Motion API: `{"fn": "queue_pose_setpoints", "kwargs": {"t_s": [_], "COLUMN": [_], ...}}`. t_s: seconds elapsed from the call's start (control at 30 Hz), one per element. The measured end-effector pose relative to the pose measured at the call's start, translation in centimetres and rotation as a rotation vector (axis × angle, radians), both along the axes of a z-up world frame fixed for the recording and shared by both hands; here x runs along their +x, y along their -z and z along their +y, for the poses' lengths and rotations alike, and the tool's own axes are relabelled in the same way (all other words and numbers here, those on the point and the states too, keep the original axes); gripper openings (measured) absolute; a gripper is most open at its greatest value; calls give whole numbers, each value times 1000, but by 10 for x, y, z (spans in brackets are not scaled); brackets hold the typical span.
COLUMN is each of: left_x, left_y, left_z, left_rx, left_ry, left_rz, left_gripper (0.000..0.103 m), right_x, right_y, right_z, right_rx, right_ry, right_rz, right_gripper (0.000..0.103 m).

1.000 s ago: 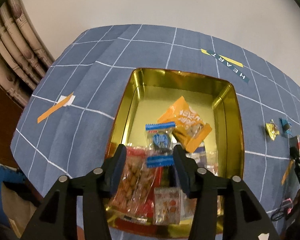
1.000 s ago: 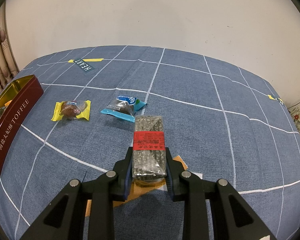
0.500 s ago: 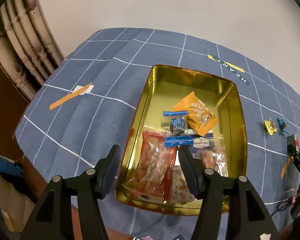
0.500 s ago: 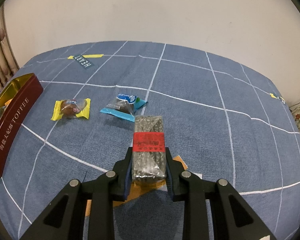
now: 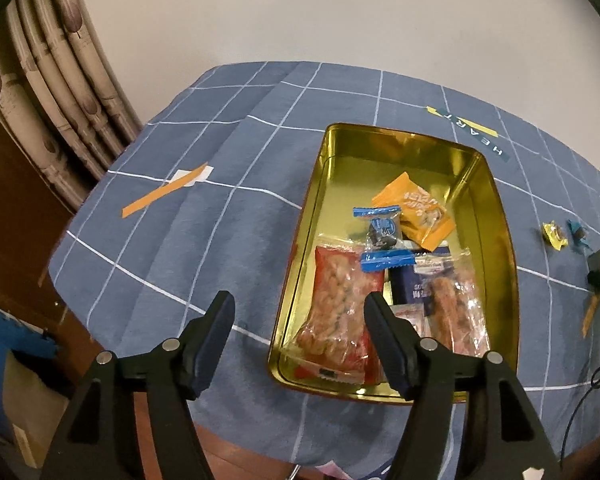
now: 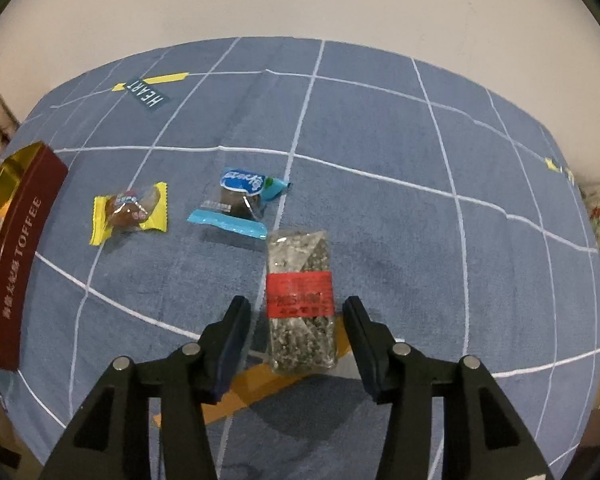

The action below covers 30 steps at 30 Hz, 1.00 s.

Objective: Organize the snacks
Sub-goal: 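Carry the grey bar into the tin and open the right gripper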

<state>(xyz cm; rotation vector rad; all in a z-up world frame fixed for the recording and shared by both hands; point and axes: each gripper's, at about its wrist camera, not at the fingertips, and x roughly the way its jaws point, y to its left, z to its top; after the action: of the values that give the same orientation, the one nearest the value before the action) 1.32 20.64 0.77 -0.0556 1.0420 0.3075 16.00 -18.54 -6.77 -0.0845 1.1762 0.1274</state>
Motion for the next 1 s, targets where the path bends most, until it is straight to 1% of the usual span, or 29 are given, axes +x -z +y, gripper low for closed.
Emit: {"fn": "queue_pose_setpoints", "kwargs": {"t_s": [0.1,0.13,0.17,0.2,0.23,0.37,0.43,0.5,0.63,0.7,0.8,0.9,1.0], "left_x": [-1,-2,-2,-3,-4,-4,-4,-4,-4,-5,-5,-6,-7], "left_y": [-1,-1,-2,-2,-3,-2,-2,-2,-1,-1,-1,-2,-2], "left_z": [4,5,6,6,6,7,9,12,17,19,21,24,27], "left_rx": [-26,-31,-34,-37,-40,-55,-62,-76,-92,-88,-92,-104,-99], "left_ry": [-5,-6,-12,-13,-10,-4,-12,-27,-50,-62,-77,-87,-102], "left_rz": [-6,-11,-16,-19,-21,-16,-16,-17,-12,-14,-12,-25,-25], "left_gripper": [65,65,65,65,66,68,70,70,70,71,71,71,71], "right_x": [0,-1,-2,-3,-3,-4,-6,-10,-15,-17,-21,-24,-31], "right_y": [0,0,0,-1,-2,-1,-2,-3,-13,-20,-33,-45,-57], "right_z": [2,2,3,3,4,6,6,8,16,24,44,73,106], "right_rx": [-12,-13,-15,-13,-15,-24,-32,-33,-23,-8,27,66,104], "right_ry": [11,16,18,20,23,46,58,70,89,83,47,-11,-76], "right_rz": [6,3,2,3,4,-1,-7,-17,-50,-69,-92,-107,-117], "right_gripper": [46,41,33,29,27,27,27,27,27,27,27,27,27]}}
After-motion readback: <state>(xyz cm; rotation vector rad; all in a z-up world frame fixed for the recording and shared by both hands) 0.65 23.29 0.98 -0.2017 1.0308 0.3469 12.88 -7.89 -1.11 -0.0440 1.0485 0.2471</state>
